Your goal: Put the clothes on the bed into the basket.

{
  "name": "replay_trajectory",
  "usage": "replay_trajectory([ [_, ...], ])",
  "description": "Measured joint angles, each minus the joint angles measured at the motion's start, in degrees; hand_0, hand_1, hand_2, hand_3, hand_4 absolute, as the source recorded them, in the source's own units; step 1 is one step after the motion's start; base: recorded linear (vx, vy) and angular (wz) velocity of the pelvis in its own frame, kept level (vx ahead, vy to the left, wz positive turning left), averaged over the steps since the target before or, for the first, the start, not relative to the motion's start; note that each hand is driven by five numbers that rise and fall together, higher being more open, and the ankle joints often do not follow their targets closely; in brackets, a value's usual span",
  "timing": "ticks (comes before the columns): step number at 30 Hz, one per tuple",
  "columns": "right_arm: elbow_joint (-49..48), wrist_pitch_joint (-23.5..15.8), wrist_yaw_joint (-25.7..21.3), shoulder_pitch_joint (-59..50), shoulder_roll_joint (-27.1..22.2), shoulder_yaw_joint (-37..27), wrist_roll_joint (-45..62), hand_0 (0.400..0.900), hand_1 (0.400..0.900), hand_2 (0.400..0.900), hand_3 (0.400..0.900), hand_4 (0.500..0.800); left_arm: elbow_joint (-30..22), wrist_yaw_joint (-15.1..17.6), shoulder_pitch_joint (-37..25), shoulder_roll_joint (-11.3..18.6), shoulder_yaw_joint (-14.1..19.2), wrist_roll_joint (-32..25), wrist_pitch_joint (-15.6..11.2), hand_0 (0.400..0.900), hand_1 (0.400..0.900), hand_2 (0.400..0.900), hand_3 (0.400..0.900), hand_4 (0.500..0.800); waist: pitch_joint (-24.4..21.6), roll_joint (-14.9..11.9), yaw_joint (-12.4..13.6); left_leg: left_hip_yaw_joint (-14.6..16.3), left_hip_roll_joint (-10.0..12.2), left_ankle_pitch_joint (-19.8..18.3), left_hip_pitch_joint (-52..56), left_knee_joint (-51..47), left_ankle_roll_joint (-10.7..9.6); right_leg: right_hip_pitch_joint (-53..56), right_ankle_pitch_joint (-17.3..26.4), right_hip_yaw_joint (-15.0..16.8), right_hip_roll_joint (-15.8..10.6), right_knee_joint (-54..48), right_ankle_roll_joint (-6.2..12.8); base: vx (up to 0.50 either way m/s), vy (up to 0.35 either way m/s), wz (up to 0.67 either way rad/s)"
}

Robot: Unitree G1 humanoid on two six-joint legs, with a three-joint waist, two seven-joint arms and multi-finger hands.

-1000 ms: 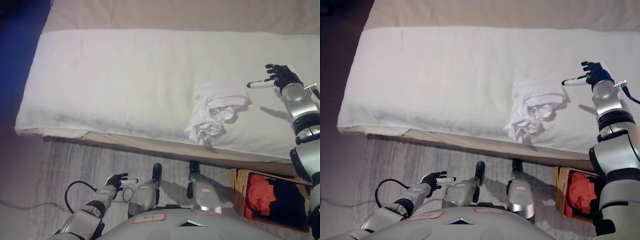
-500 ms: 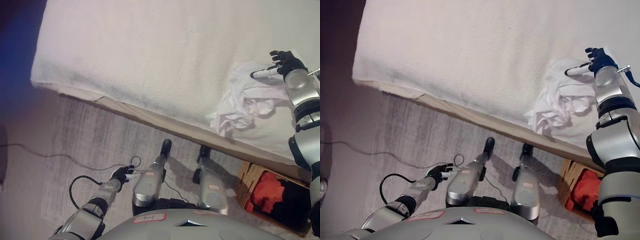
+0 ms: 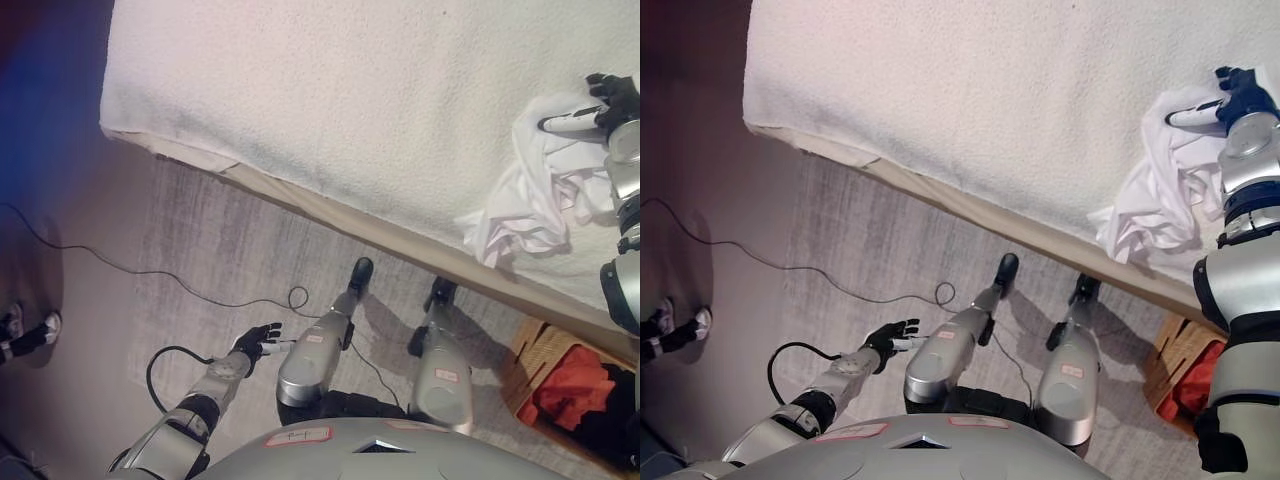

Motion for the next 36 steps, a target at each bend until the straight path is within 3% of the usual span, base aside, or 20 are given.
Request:
replay_trajectory([
  [2, 0.1, -0.6, -0.1, -0.2, -0.3, -0.7, 0.0, 0.9, 0.9, 0.9, 0.9, 0.8, -0.2, 0.0, 0.3, 0.0, -0.1, 0.0, 0.0, 0.9, 0.9, 0.9, 0.9, 0.8, 0.0, 0.5, 0.0, 0.1, -0.2, 0.1, -0.2, 0.0, 0.1, -0.4, 0.0, 0.2, -0.2, 0.0, 0.06, -0.02, 0.031, -0.01],
  [3, 0.0, -1.0, -0.1, -0.3, -0.6, -1.0, 0.0, 0.731, 0.731, 0.731, 0.731, 0.699, -0.3, -0.1, 0.3, 0.0, -0.1, 0.0, 0.0, 0.9, 0.9, 0.9, 0.9, 0.8, 0.1, 0.8, -0.1, 0.2, -0.2, 0.2, -0.4, 0.0, 0.2, -0.5, 0.0, 0.3, -0.2, 0.0, 0.07, 0.0, 0.0, 0.0],
  [5, 0.0, -1.2, -0.1, -0.4, -1.1, -1.9, 0.0, 0.447, 0.447, 0.447, 0.447, 0.528, -1.1, -0.1, 0.5, 0.0, -0.2, 0.0, 0.0, 0.9, 0.9, 0.9, 0.9, 0.8, 0.1, 1.4, 0.0, 0.2, -0.3, 0.4, -0.6, 0.0, 0.2, -0.7, 0.1, 0.3, -0.3, 0.0, 0.16, 0.0, 0.015, -0.02],
  [6, 0.0, -1.3, -0.2, -0.6, -1.3, -2.1, 0.0, 0.4, 0.4, 0.4, 0.4, 0.5, -1.6, -0.2, 0.6, 0.0, -0.2, 0.0, 0.0, 0.9, 0.9, 0.9, 0.9, 0.8, 0.0, 1.6, 0.0, 0.2, -0.4, 0.5, -0.6, 0.0, 0.2, -0.7, 0.1, 0.3, -0.4, 0.0, 0.26, -0.01, 0.027, -0.05],
  [31, 1.1, 0.6, 2.7, 0.2, 0.9, -2.4, 0.6, 0.4, 0.4, 0.4, 0.4, 0.5, -0.8, 0.1, -0.6, -0.2, -0.2, 0.0, 0.1, 0.9, 0.9, 0.9, 0.9, 0.8, 0.0, 1.8, -1.1, 3.0, -0.6, 0.7, 2.1, 0.0, 0.1, 1.2, 0.9, 2.3, -0.7, 0.1, 1.14, 0.0, 0.002, -0.09],
  [36, 1.0, 0.9, 4.1, 0.3, 4.5, -1.2, 0.5, 0.4, 0.4, 0.4, 0.4, 0.5, 3.2, 0.2, -3.6, -0.3, 0.2, 0.0, 0.7, 0.9, 0.9, 0.9, 0.9, 0.8, -0.2, -1.6, -2.7, 6.0, -0.6, 0.6, 4.2, 0.0, 0.2, 1.9, 1.4, 5.1, -0.4, 0.1, 1.18, 0.04, 0.018, -0.54],
])
